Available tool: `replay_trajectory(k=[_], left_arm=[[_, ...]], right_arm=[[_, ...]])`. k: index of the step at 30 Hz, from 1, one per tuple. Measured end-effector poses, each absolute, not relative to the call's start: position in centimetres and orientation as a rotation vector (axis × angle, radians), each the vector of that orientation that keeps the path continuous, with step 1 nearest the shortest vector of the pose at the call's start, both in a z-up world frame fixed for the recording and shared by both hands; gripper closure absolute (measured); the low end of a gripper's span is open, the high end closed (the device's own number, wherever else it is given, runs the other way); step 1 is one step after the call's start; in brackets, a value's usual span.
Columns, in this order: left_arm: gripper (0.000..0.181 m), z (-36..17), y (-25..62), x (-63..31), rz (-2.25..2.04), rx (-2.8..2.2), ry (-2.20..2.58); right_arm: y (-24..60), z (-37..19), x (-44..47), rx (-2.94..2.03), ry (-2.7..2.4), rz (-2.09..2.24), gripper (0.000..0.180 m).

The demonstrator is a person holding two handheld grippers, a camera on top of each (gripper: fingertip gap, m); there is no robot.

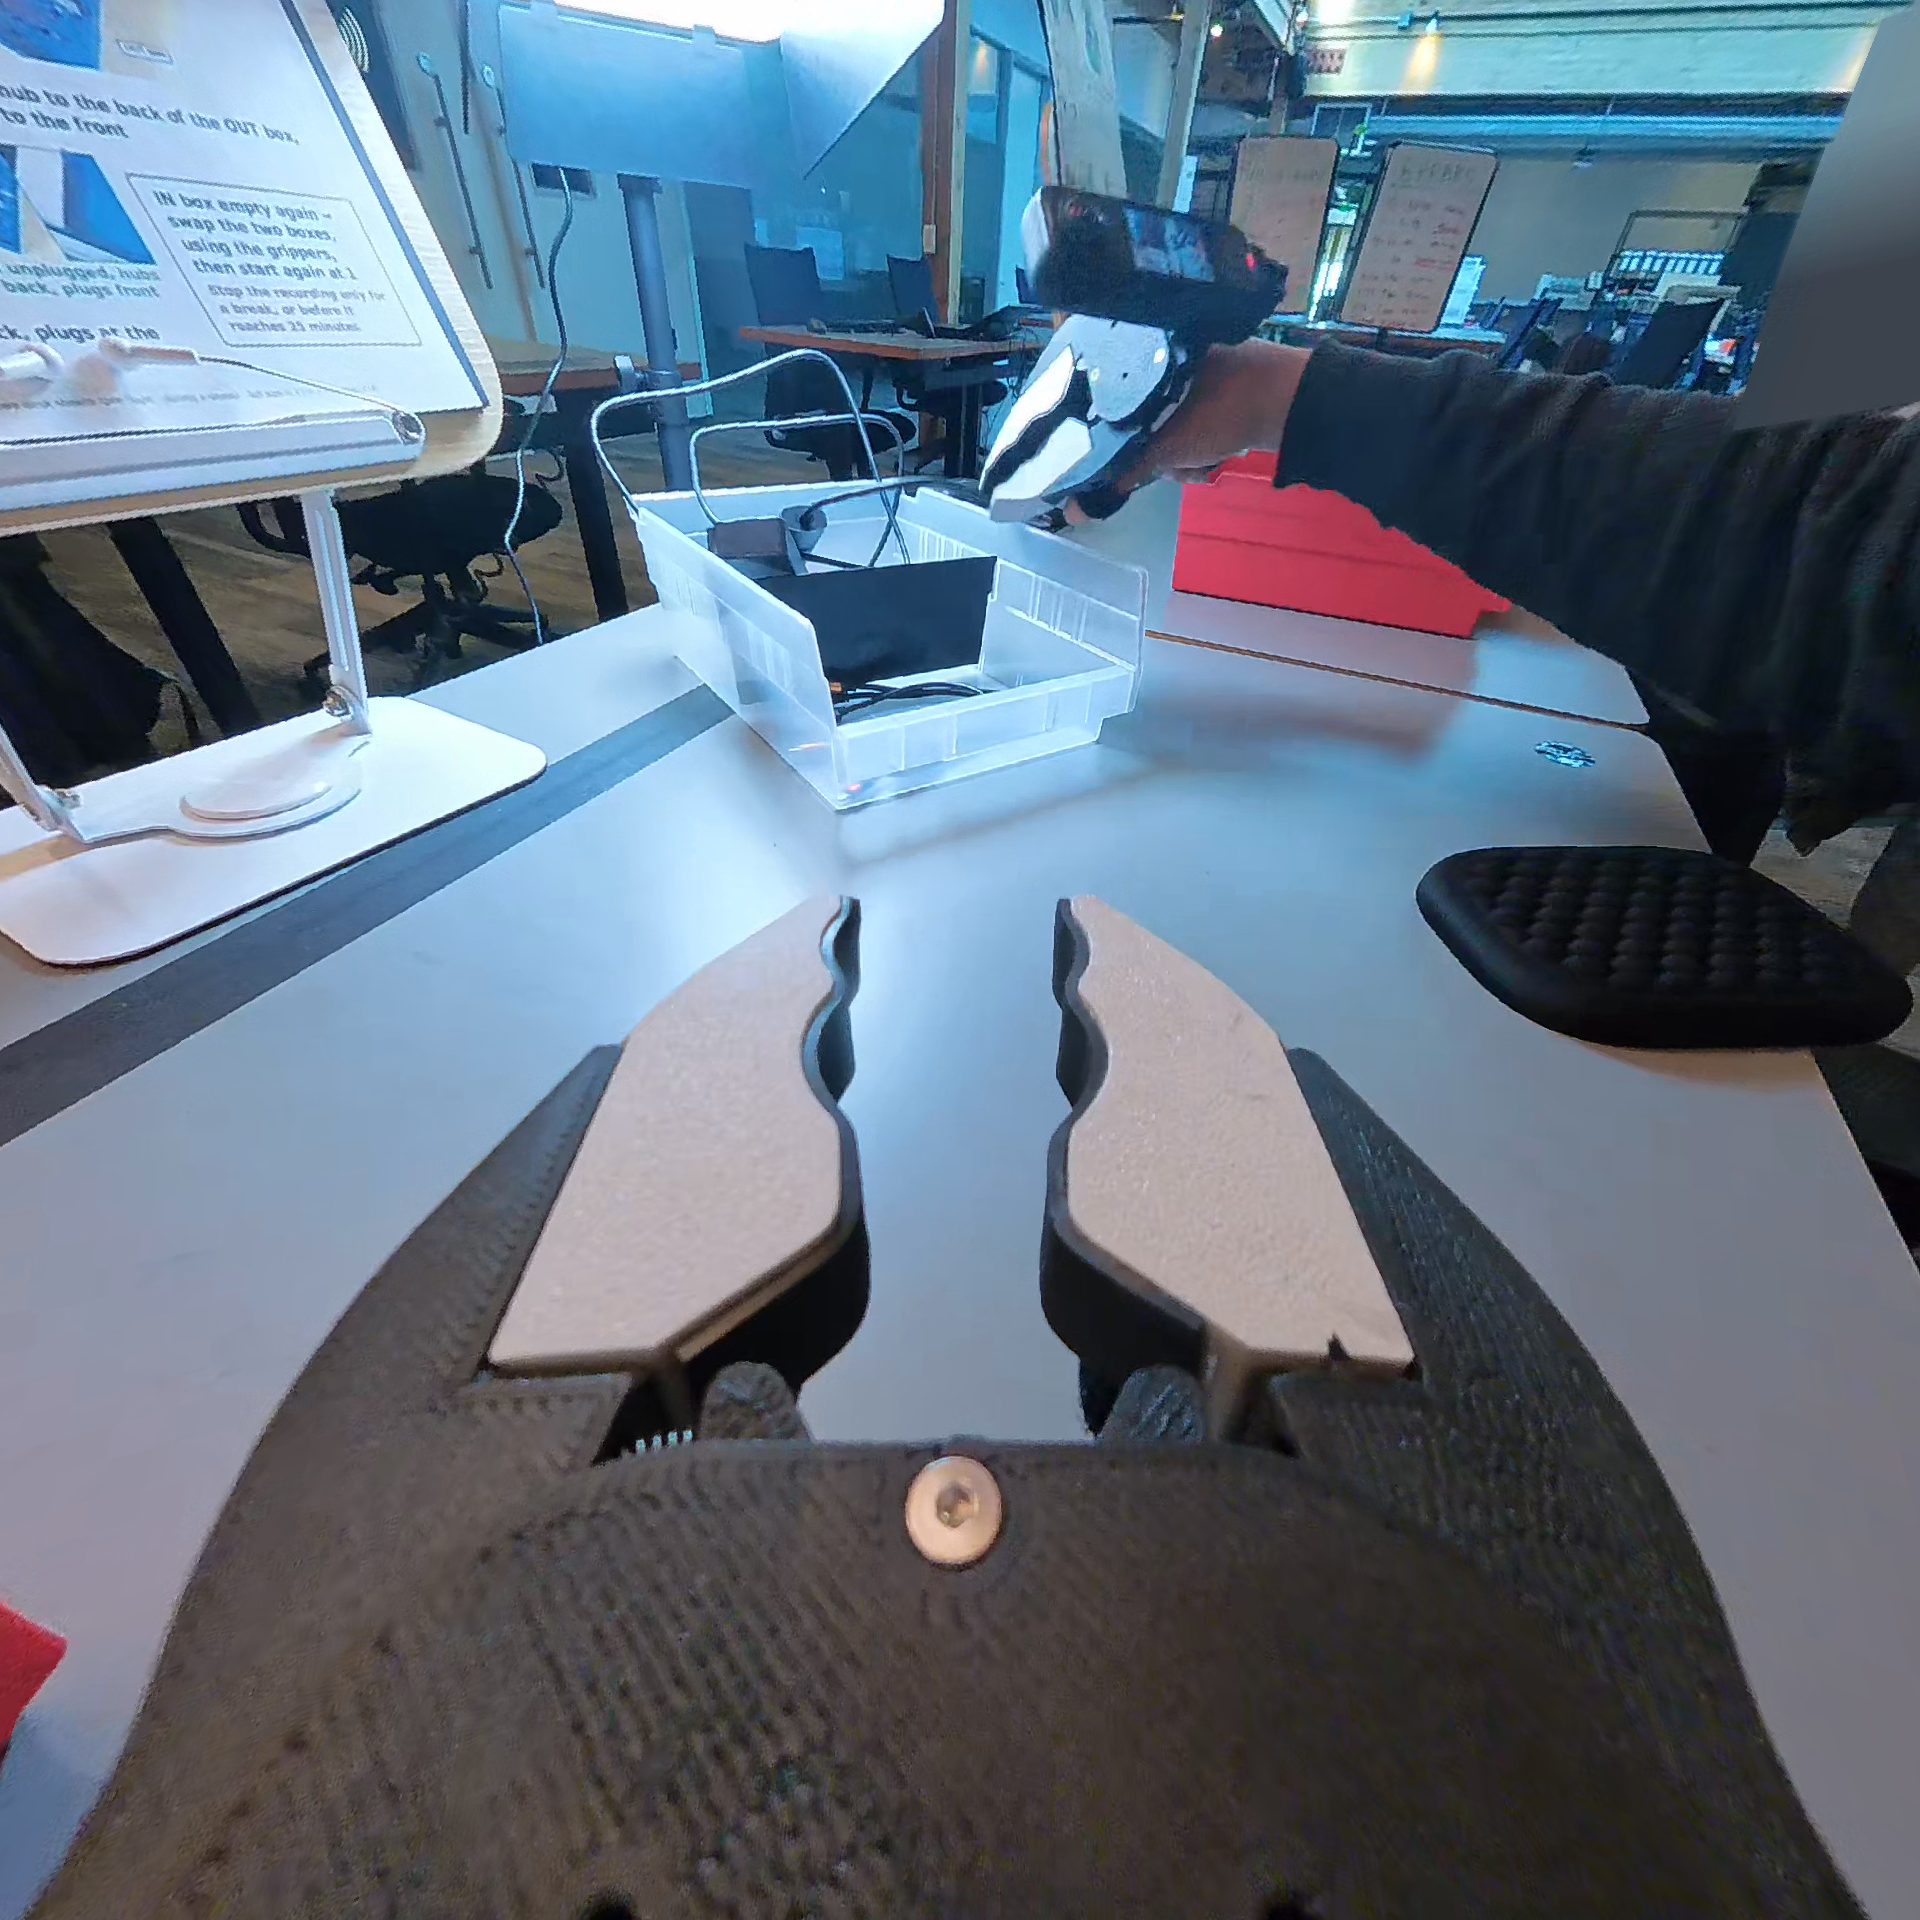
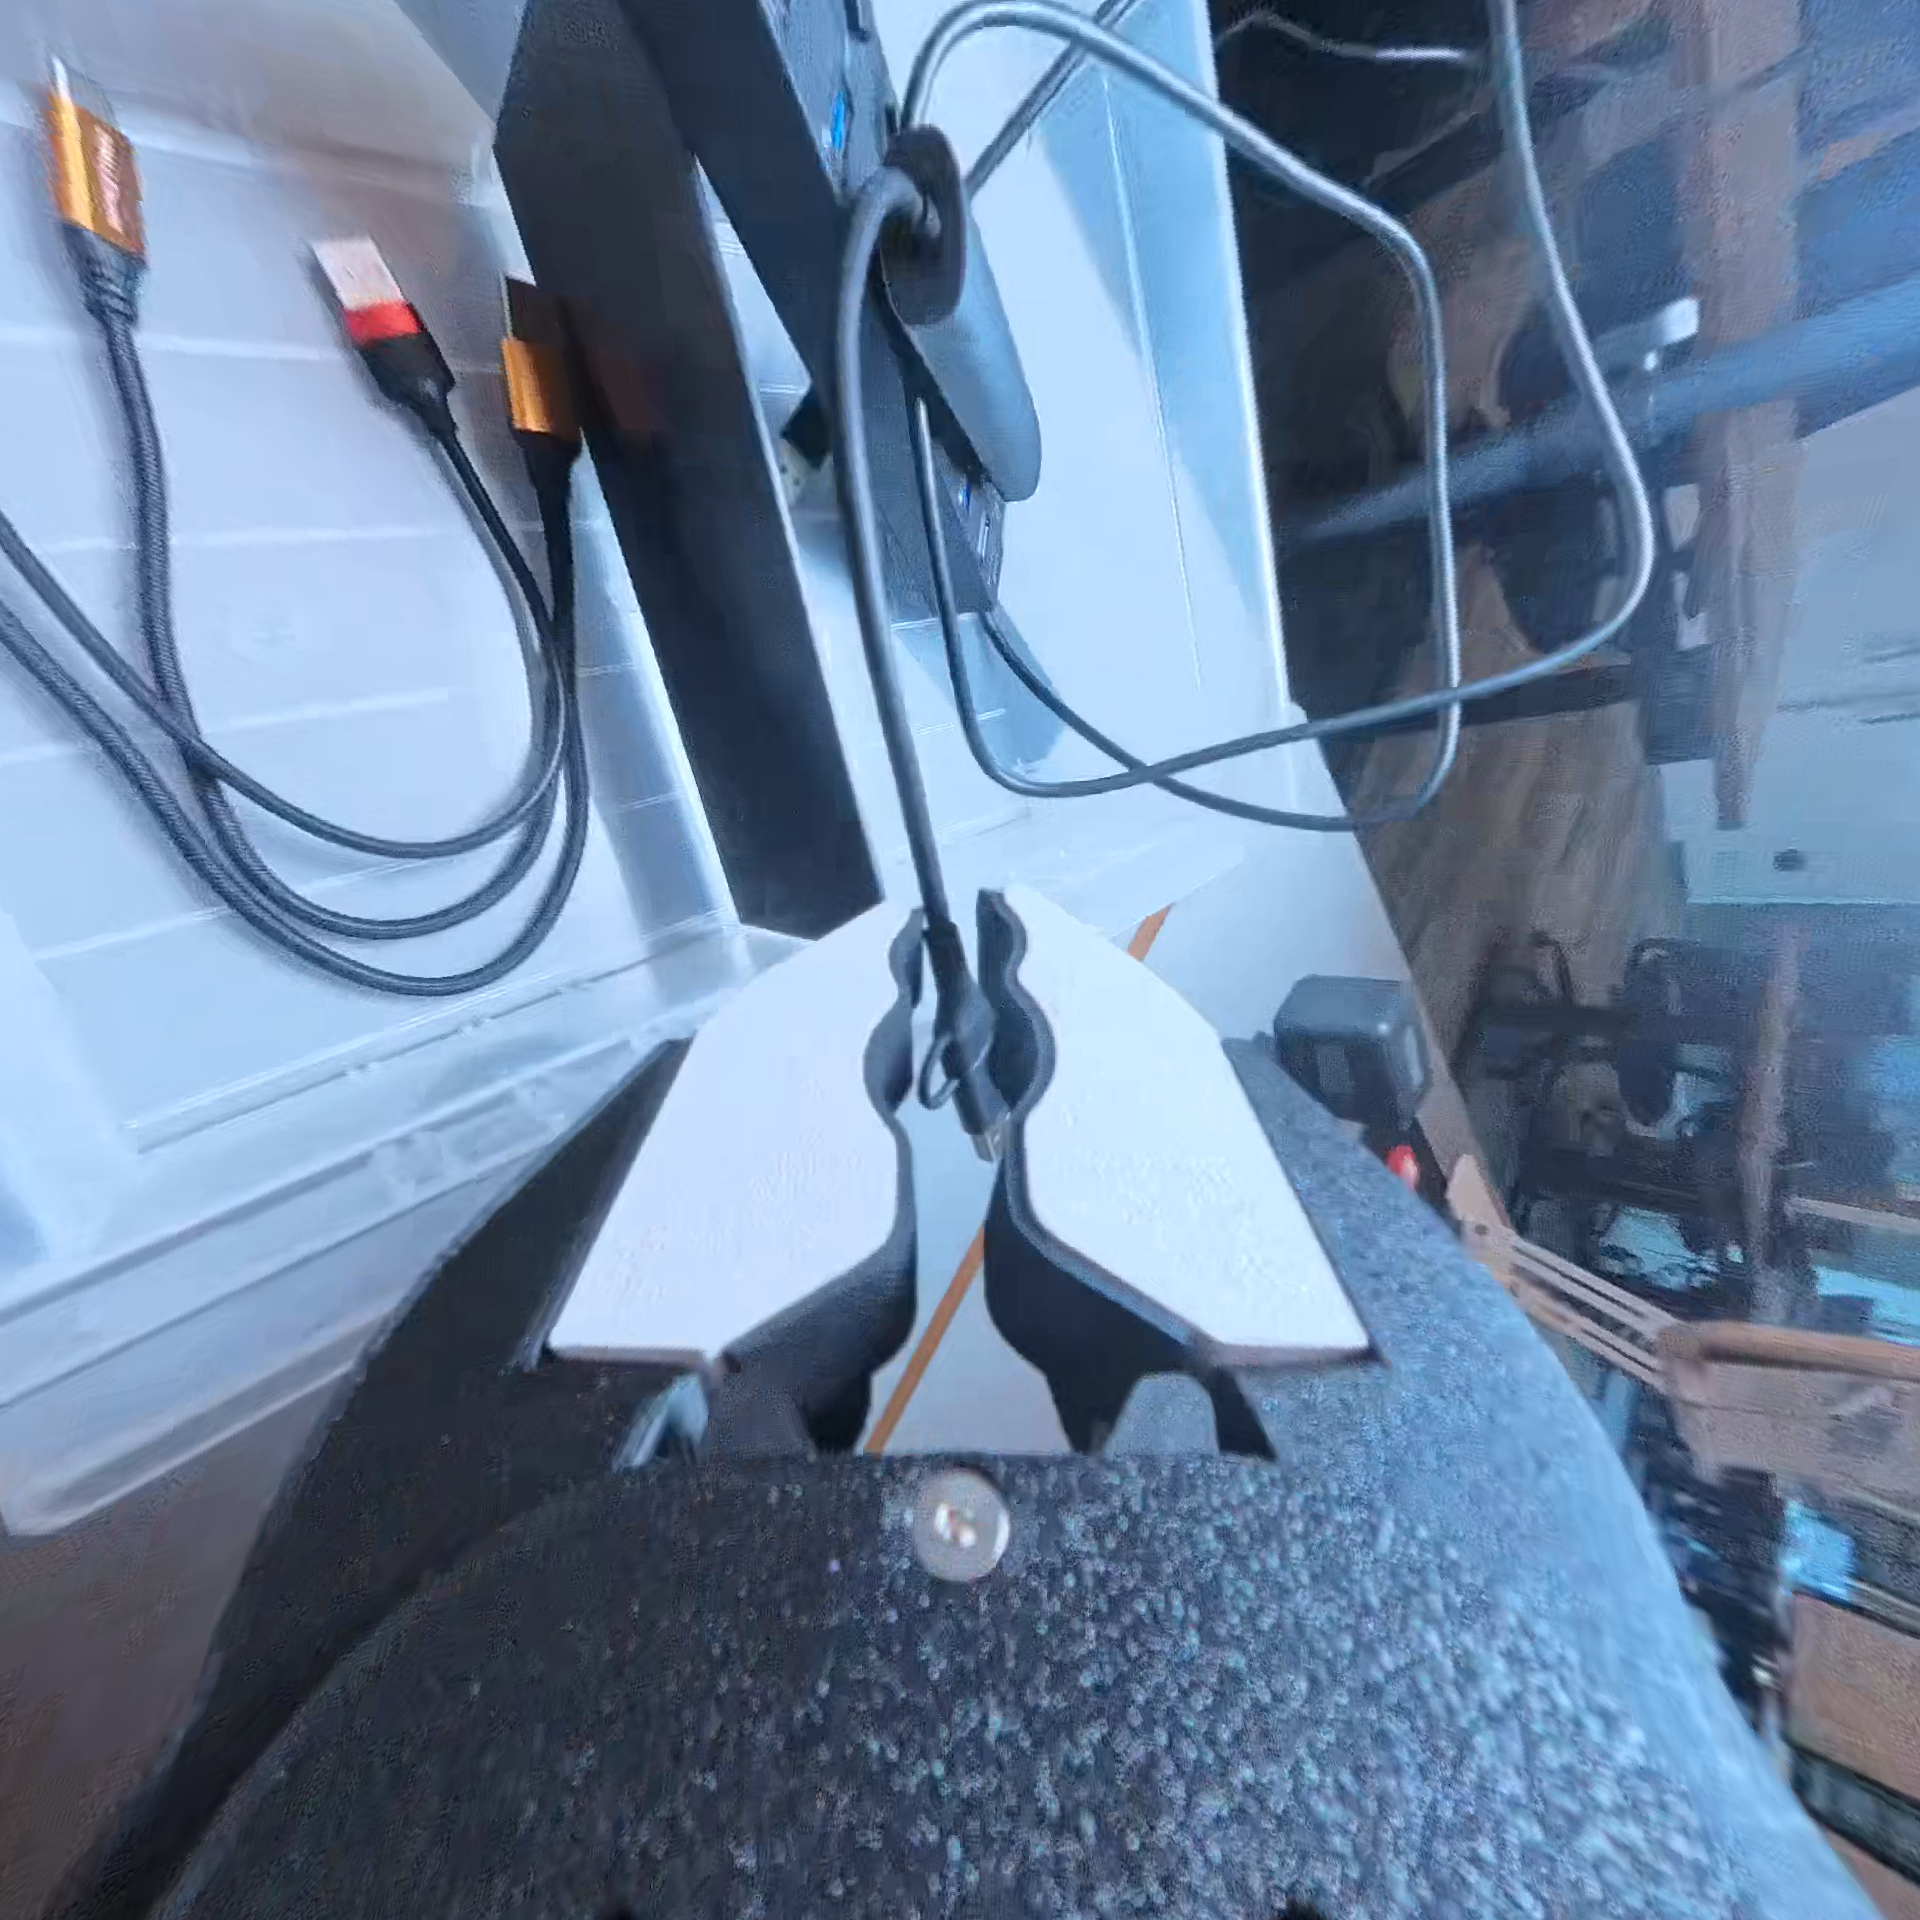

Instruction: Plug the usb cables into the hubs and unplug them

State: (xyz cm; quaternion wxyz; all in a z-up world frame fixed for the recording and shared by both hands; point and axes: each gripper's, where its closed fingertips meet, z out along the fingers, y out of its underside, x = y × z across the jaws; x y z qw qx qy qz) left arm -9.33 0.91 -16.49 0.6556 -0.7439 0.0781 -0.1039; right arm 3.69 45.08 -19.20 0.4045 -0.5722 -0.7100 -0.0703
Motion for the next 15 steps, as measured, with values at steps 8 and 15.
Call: replay_trajectory(k=[8,15], left_arm=[[0.146,-17.5,1.2,-9.3,-0.215,-1.72,0.183],[0.133,-17.8,0.3,-10.5,-0.26,-1.804,0.14]], right_arm=[[48.7,-17.3,-2.5,-1.301,-1.621,-0.169,0.175],[47.8,-20.3,-0.8,-1.619,-1.78,-0.133,0.131]])
